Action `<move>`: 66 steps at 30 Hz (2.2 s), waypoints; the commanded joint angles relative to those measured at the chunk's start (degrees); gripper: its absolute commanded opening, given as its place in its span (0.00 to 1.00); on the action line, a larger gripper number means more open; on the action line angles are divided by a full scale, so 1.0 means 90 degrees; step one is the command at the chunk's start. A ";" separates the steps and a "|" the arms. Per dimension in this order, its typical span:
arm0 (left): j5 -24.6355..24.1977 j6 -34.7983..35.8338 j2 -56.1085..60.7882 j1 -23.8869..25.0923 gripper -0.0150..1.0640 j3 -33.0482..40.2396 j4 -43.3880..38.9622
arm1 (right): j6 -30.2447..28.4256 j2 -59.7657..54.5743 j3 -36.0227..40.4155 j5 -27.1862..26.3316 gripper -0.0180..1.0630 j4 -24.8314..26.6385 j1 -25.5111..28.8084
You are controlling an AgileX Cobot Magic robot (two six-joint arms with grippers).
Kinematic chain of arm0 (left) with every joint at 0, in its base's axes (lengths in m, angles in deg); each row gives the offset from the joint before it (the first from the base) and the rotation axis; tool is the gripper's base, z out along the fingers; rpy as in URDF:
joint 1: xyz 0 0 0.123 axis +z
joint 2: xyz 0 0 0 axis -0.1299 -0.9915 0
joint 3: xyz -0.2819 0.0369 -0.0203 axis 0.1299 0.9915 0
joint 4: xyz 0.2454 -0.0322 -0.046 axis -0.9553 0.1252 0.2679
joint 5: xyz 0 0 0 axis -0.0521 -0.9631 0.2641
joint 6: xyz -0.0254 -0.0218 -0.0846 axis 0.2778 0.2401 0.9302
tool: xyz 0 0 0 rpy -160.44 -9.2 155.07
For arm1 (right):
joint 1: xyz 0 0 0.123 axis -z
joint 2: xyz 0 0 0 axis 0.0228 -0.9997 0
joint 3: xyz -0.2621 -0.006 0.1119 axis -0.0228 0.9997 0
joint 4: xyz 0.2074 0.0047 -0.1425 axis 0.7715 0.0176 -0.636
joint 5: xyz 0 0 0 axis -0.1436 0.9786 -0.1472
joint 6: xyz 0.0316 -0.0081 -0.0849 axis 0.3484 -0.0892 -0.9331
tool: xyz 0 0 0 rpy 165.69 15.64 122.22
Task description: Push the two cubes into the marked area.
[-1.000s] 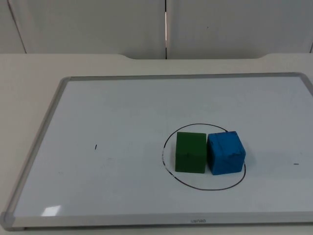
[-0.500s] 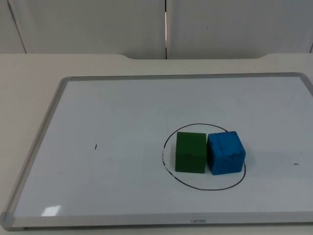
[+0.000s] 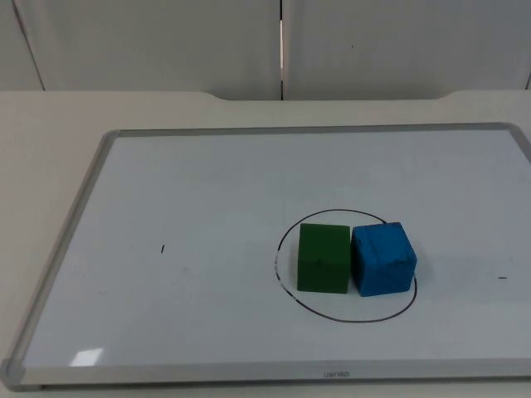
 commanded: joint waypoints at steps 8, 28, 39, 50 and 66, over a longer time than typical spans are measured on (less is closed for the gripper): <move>0.0079 0.0033 0.0021 -0.0012 0.84 0.0033 -0.0031 | -0.0018 0.0023 0.0011 -0.0072 0.99 0.0026 0.0024; 0.0079 0.0033 0.0021 -0.0012 0.99 0.0033 -0.0031 | -0.0018 0.0023 0.0011 -0.0072 0.99 0.0040 0.0024; 0.0079 0.0033 0.0021 -0.0012 0.99 0.0033 -0.0031 | -0.0018 0.0023 0.0011 -0.0072 0.99 0.0043 0.0051; 0.0079 0.0033 0.0021 -0.0012 0.99 0.0033 -0.0031 | -0.0018 0.0023 0.0011 -0.0072 0.99 0.0043 0.1435; 0.0079 0.0033 0.0021 -0.0012 0.99 0.0033 -0.0031 | 0.0009 0.0023 0.0011 -0.0072 0.99 0.0043 0.2155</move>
